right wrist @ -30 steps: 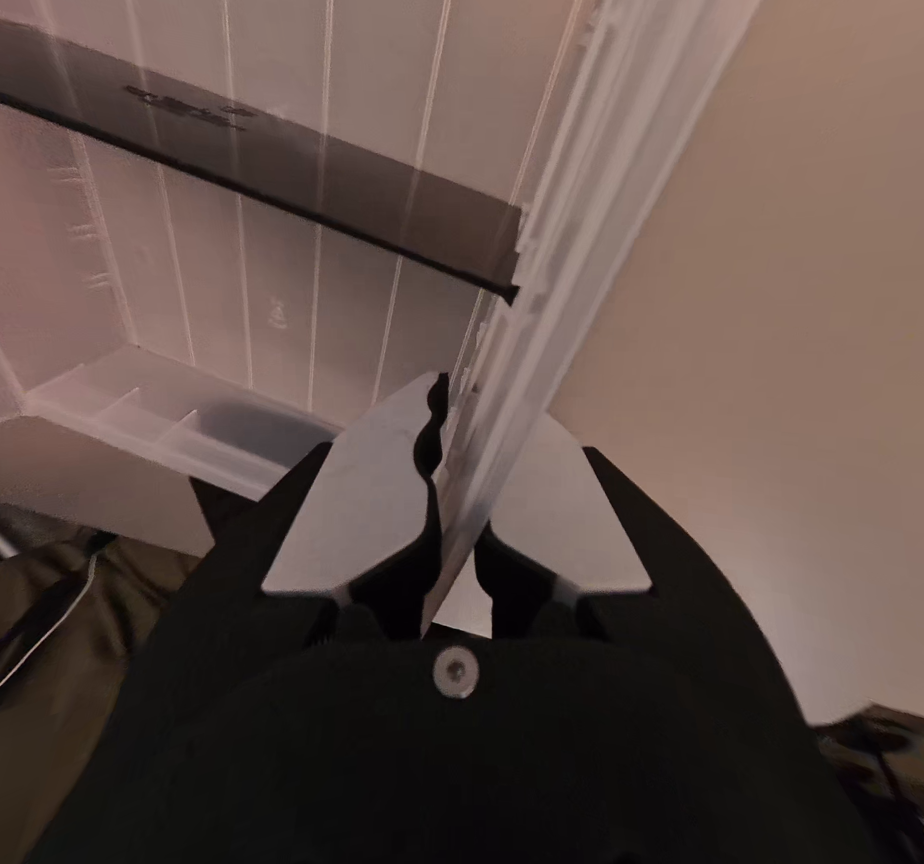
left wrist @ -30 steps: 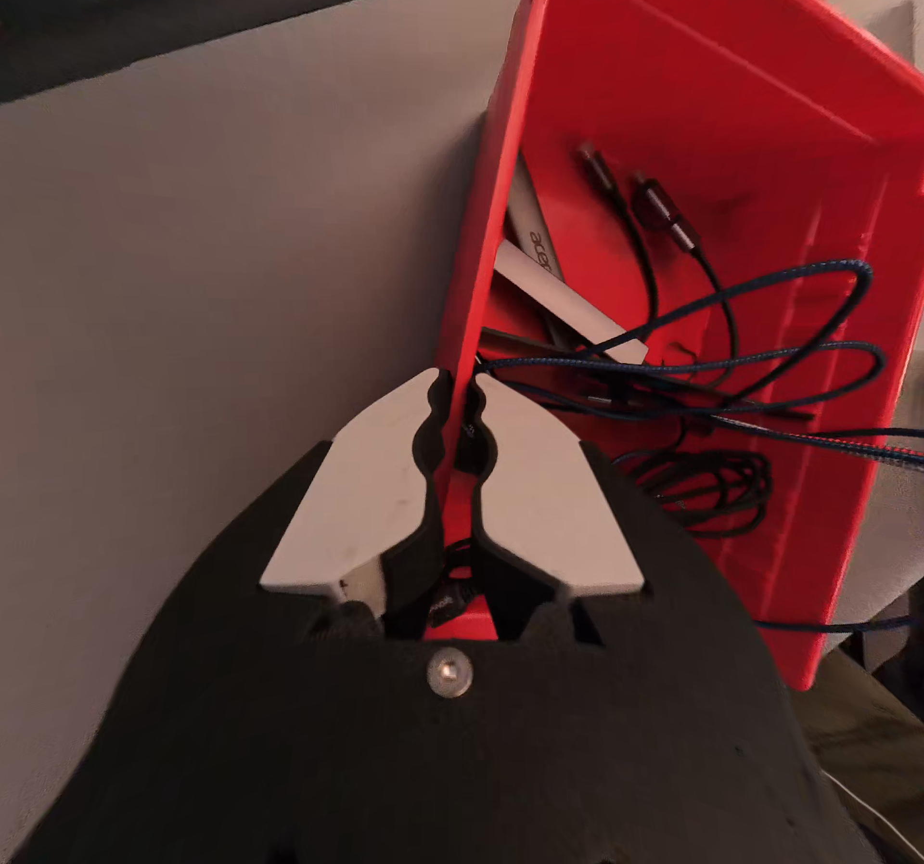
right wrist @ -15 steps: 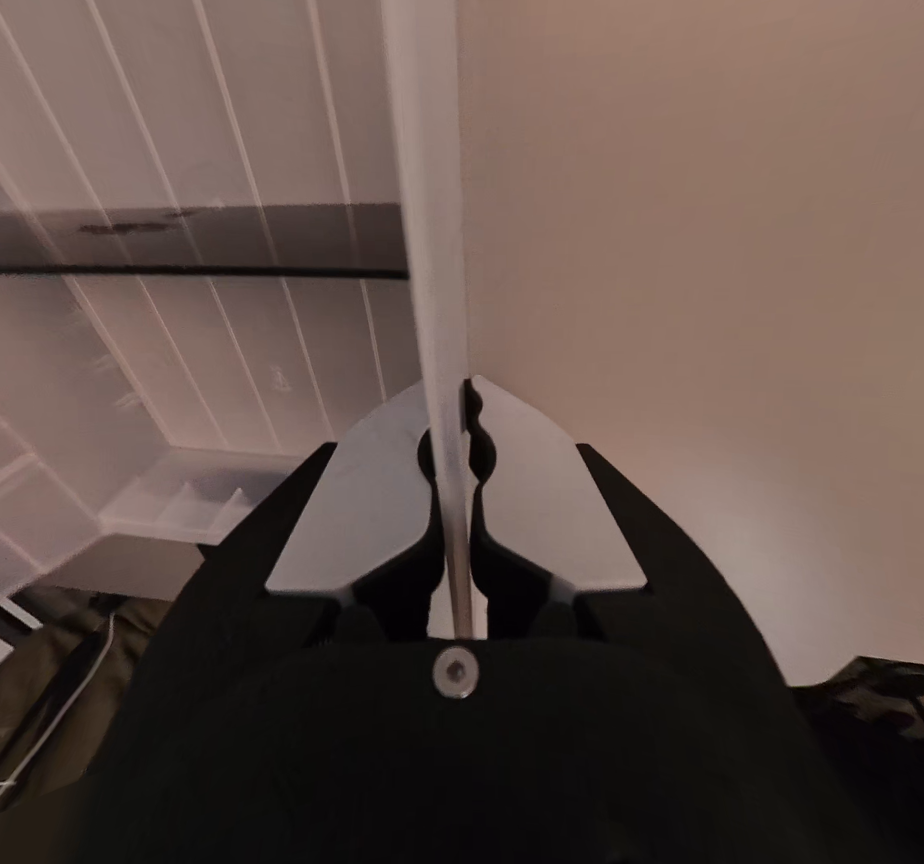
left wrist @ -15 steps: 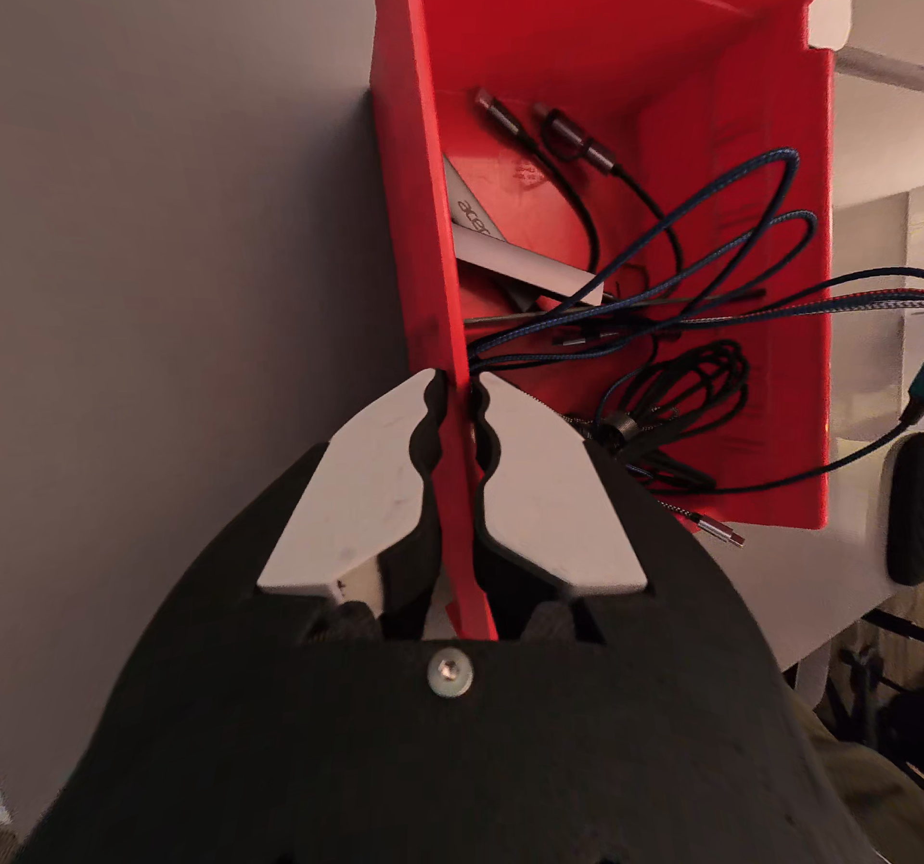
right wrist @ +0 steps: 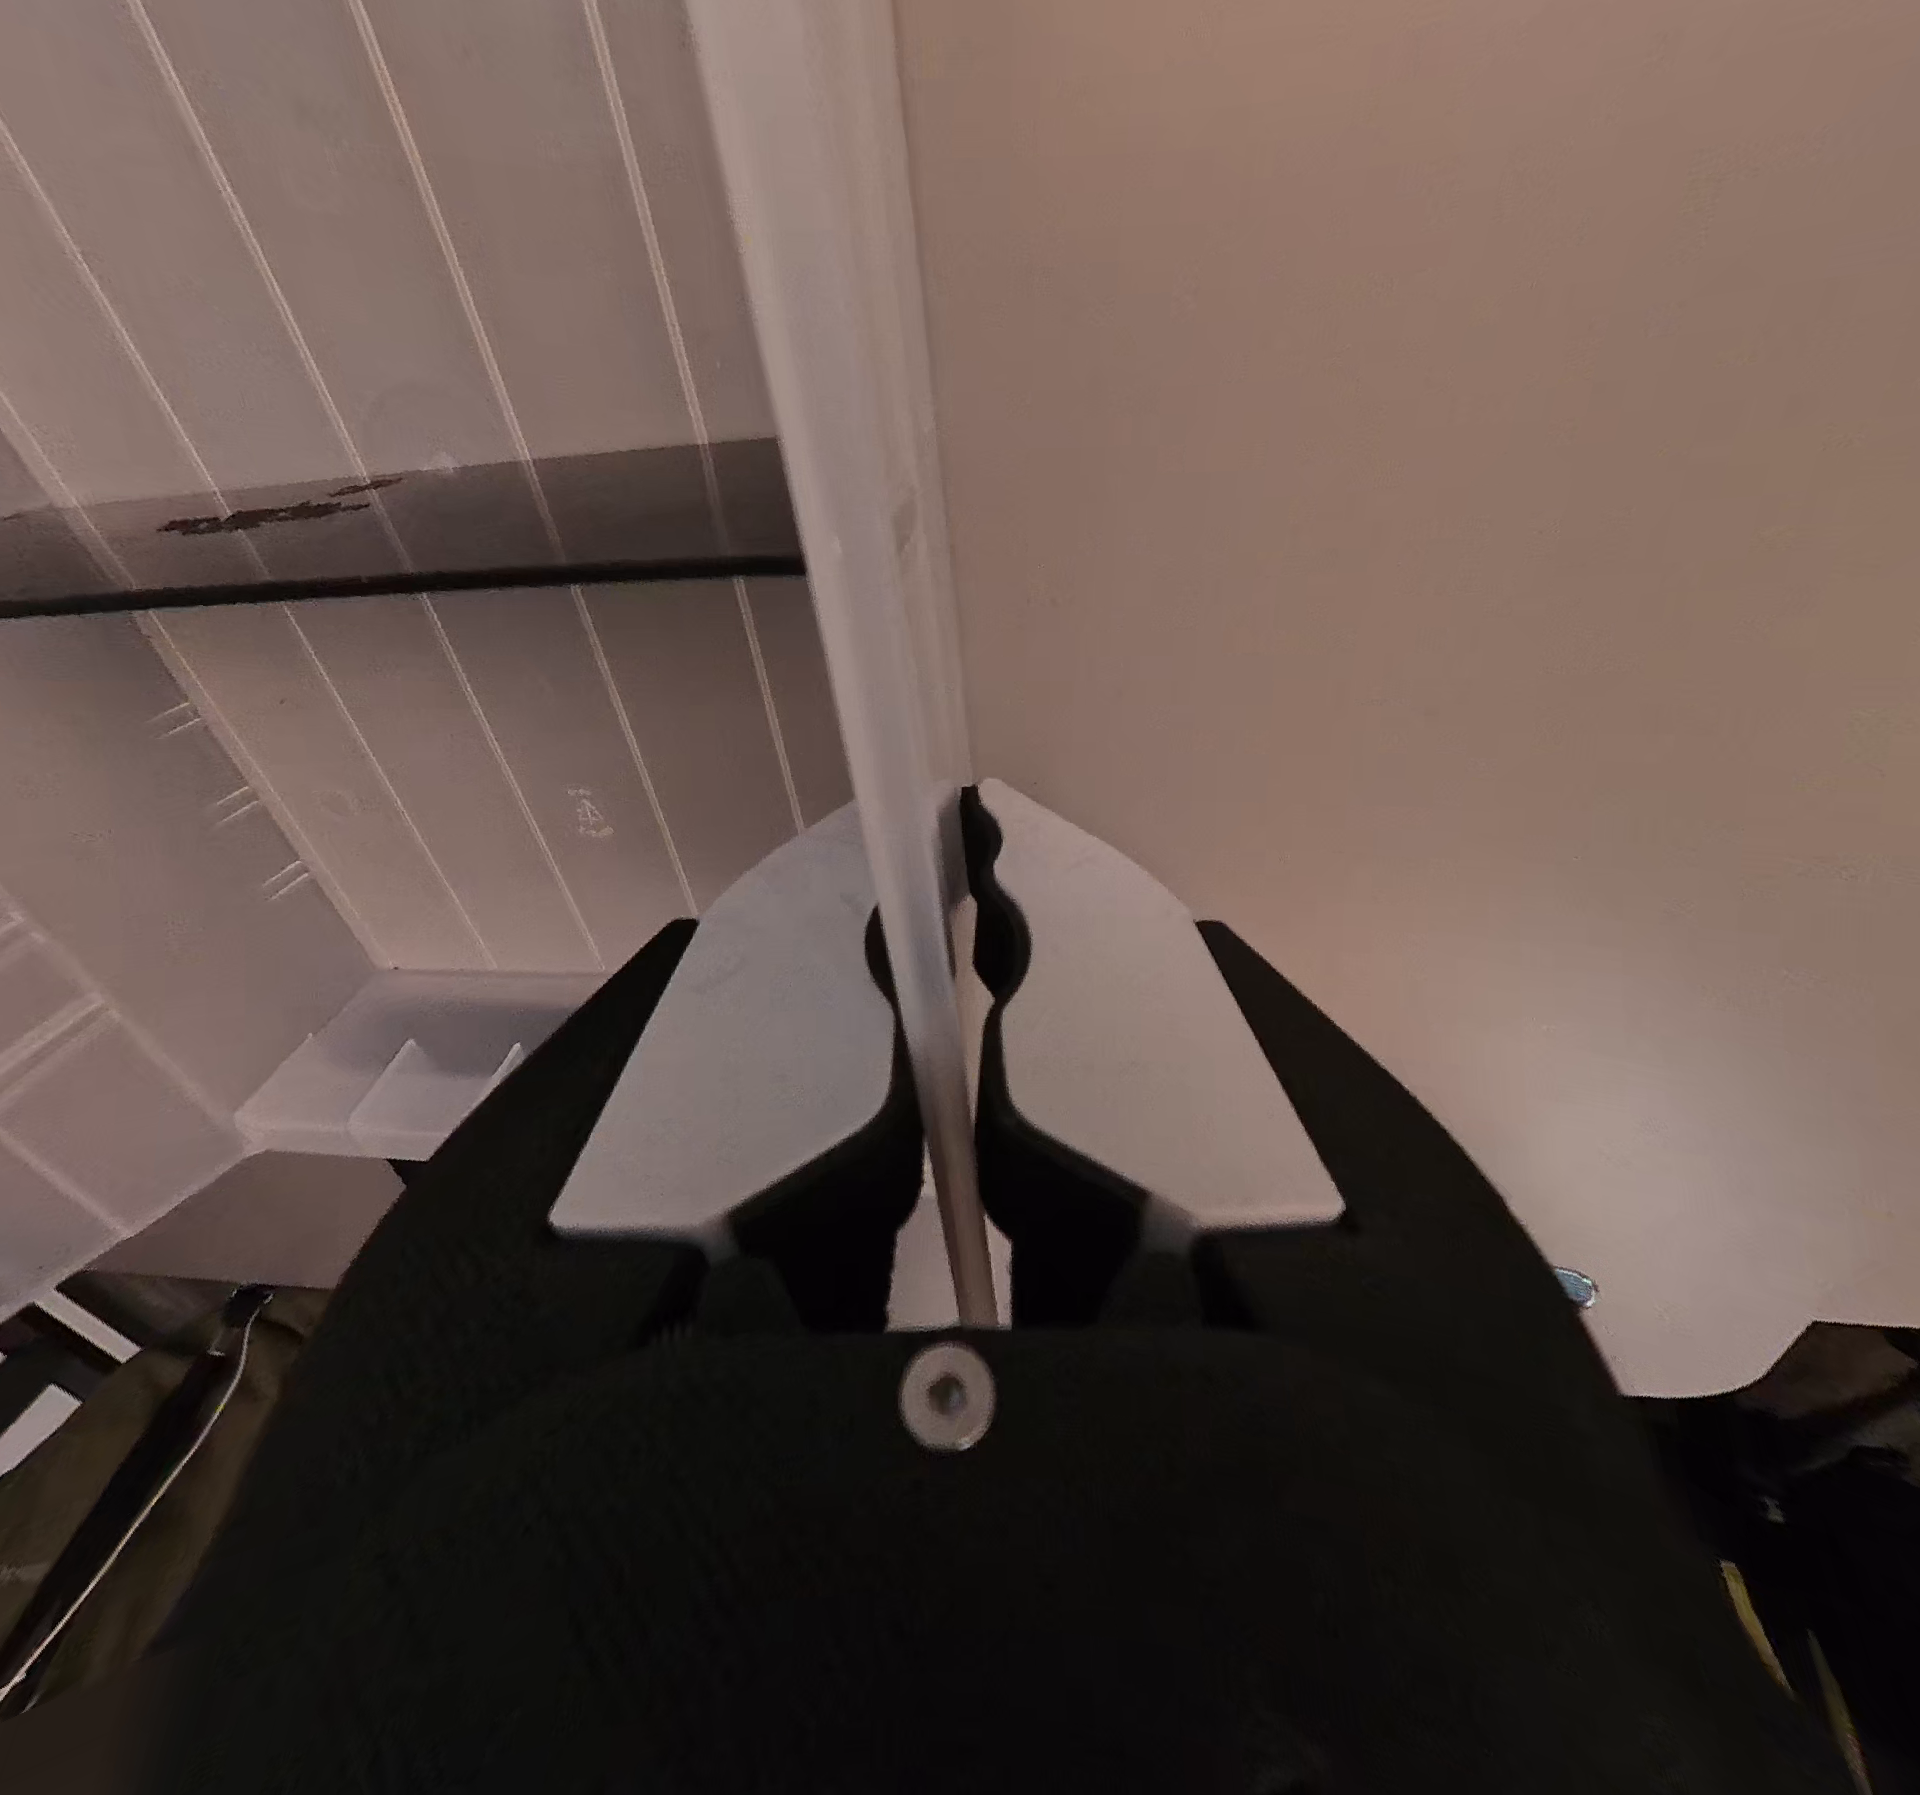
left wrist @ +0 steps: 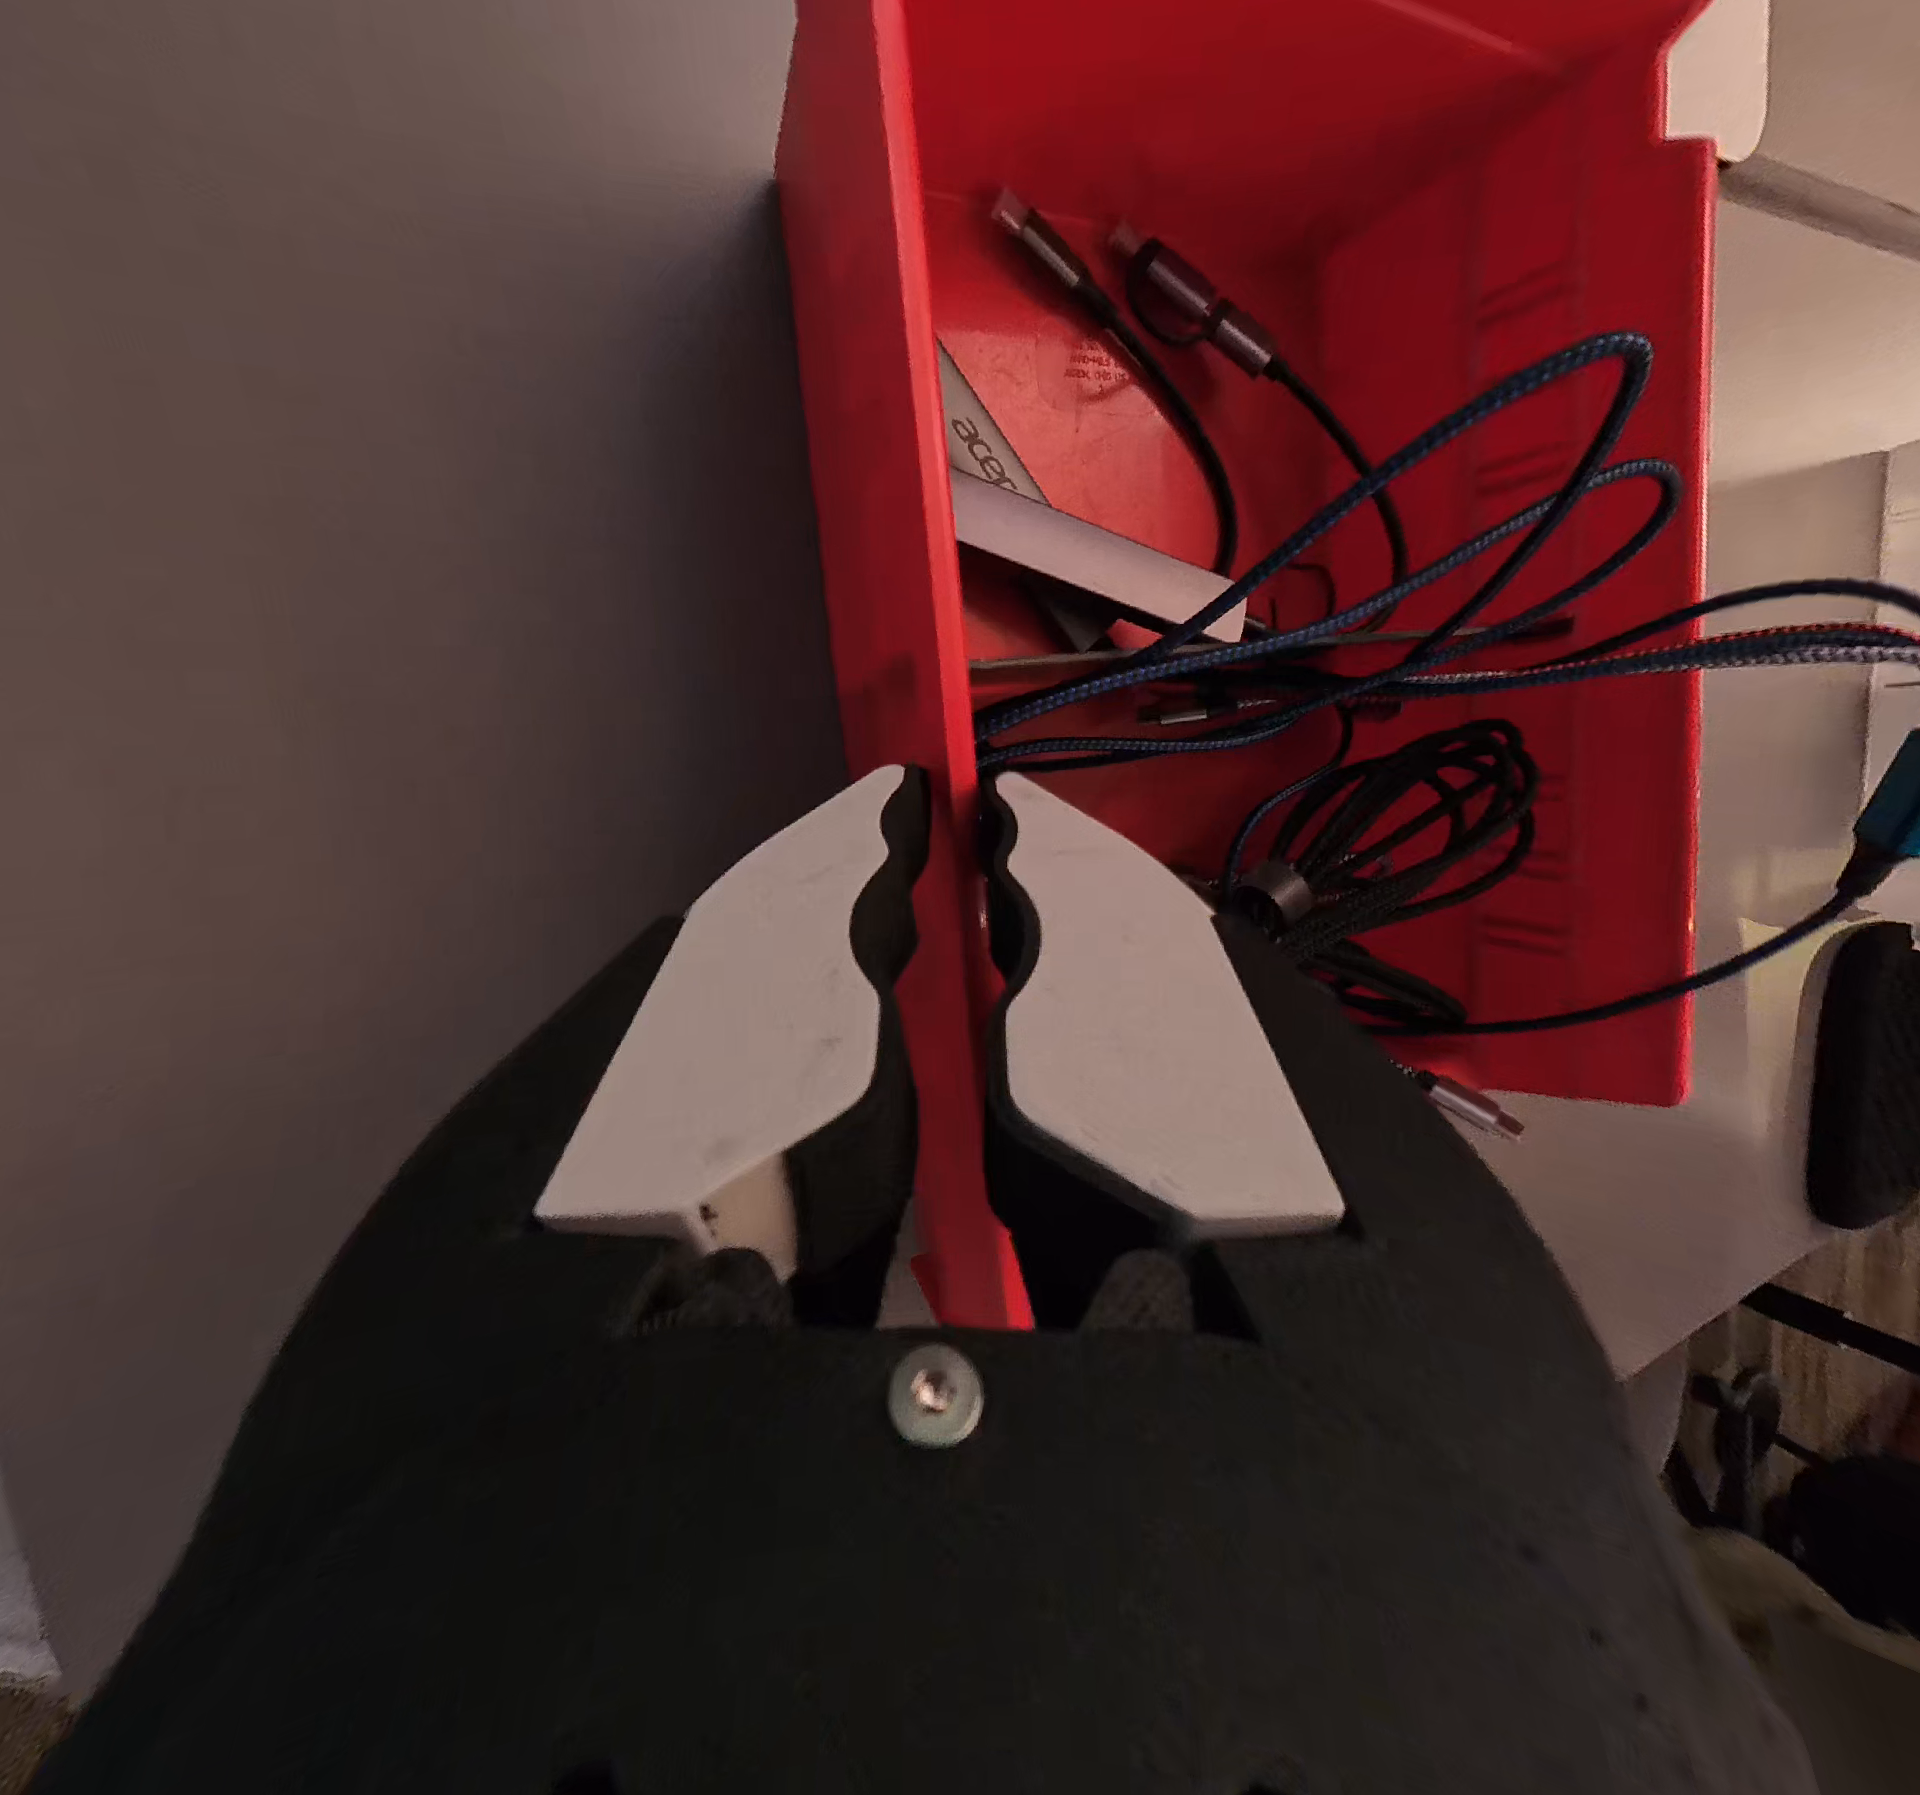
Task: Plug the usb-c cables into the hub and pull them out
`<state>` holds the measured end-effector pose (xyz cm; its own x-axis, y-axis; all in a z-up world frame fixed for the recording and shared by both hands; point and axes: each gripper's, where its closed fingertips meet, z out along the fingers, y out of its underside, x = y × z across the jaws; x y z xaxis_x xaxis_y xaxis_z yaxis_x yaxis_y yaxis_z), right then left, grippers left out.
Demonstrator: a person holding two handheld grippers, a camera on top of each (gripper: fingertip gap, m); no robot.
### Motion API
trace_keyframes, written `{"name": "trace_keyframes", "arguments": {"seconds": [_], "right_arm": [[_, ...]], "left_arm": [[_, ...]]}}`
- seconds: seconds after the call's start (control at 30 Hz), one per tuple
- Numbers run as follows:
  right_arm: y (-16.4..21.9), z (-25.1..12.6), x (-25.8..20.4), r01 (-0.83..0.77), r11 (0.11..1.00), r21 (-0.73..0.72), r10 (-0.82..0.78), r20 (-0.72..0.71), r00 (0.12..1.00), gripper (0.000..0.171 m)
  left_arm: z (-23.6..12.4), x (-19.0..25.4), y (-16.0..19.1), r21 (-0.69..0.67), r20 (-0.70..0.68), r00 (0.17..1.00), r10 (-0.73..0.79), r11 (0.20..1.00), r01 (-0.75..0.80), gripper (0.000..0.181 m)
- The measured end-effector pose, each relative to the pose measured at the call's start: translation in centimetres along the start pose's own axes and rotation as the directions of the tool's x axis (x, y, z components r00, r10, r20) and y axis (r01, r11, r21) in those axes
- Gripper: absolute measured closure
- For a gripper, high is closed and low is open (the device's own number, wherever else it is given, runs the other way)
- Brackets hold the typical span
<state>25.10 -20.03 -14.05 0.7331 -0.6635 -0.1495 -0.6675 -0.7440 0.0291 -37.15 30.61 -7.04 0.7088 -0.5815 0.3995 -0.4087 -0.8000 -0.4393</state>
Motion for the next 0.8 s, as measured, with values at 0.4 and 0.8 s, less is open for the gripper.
{"name": "trace_keyframes", "arguments": {"seconds": [0.4, 0.8], "right_arm": [[0.1, -0.1, 0.4, 0.001, 1.000, 0.008, -0.001, 0.004, 1.000, 0.166], [-0.5, -0.2, 1.3, 0.013, 0.999, 0.032, -0.013, -0.003, 1.000, 0.166]], "left_arm": [[-0.5, -0.6, 0.2, 0.004, 0.006, 1.000, -0.025, 1.000, 0.025, 0.173], [-0.5, -0.7, 0.1, 0.009, 0.004, 1.000, -0.025, 1.000, 0.025, 0.173]]}}
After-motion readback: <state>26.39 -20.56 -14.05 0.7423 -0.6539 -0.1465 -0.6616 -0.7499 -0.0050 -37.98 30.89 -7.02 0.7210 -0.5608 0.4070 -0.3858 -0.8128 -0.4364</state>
